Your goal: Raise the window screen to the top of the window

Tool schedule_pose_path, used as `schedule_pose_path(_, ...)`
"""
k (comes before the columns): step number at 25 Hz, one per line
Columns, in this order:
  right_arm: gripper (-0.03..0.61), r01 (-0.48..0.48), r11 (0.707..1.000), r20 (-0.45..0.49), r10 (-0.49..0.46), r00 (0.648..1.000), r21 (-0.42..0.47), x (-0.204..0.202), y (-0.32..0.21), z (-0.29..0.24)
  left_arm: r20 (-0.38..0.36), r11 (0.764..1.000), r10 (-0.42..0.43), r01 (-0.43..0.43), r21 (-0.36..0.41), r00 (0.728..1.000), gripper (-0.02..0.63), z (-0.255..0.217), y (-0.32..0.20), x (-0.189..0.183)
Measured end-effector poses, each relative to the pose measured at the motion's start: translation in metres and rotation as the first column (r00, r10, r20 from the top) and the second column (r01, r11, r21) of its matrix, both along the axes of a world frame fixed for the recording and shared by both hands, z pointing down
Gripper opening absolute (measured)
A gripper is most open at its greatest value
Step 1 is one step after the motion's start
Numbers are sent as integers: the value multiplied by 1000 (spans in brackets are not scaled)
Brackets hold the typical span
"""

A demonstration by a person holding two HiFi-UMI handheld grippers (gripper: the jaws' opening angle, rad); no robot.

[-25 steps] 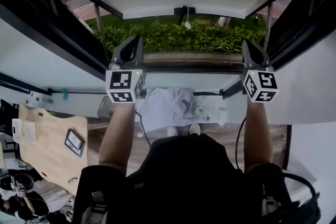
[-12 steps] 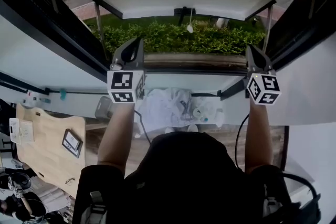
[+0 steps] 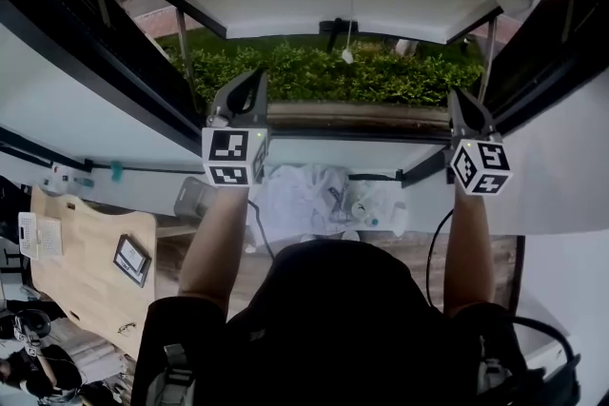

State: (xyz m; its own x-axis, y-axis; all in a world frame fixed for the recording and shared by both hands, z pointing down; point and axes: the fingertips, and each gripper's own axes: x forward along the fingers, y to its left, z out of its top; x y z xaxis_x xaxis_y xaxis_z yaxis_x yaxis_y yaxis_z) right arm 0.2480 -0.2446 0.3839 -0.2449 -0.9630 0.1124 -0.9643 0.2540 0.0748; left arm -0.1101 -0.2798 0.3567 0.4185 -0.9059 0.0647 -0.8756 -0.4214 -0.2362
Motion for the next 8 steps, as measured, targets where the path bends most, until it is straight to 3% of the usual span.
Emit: schedule_pose_path(8,0,10,1000,-6,-10,1000,3,-3,-7,-2,9,1000,4,-4,8,1000,6,-2,-3,3)
